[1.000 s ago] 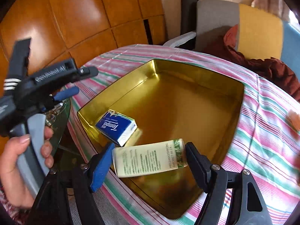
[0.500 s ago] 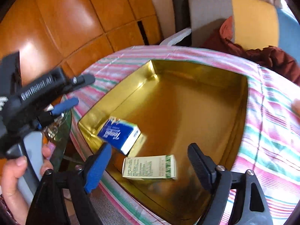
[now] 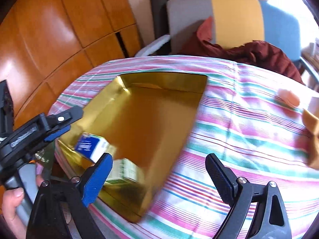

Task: Organize objects
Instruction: 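Withdraw both open tools from the tray back toward the table items, then grasp the white rope bundle with right tool while left tool grasps a yellow sponge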

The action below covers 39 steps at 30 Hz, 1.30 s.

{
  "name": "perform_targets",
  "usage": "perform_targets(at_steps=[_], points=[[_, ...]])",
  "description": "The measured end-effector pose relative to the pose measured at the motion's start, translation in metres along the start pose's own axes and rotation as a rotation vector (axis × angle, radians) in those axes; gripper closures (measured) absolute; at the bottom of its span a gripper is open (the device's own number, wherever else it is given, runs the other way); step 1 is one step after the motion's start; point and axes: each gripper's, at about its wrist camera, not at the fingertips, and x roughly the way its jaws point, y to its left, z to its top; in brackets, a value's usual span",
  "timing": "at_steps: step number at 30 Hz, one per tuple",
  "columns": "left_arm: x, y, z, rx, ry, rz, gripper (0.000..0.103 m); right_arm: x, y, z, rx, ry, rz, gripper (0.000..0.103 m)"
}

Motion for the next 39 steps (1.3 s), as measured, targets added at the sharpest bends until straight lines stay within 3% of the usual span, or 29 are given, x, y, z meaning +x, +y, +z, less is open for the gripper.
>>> perform_targets(at_steps=[9,17,22,29,34,39], points=[[0.002,-0.061,-0.028,0.211,0.064,-0.098,0.027,-0.019,-0.071,-0.018,0.069,0.028,-0.124,0.005],[-0.007,-0.109,-0.061,0.37,0.095,-0.219,0.027,-0.047,-0.167,-0.038,0.205,0.069,-0.281,0.003],[-0.01,-0.127,-0.073,0.408,0.116,-0.279,0.027,-0.07,-0.232,-0.042,0.299,0.096,-0.36,0.003],[-0.008,-0.148,-0.093,0.459,0.163,-0.31,0.027,-0.107,-0.317,-0.035,0.369,0.043,-0.518,0.0],[-0.004,-0.157,-0.108,0.505,0.196,-0.315,0.027,-0.097,-0.357,-0.045,0.429,0.093,-0.527,0.002],[-0.001,-0.161,-0.115,0.524,0.217,-0.309,0.027,-0.09,-0.372,-0.053,0.481,0.112,-0.494,0.015]])
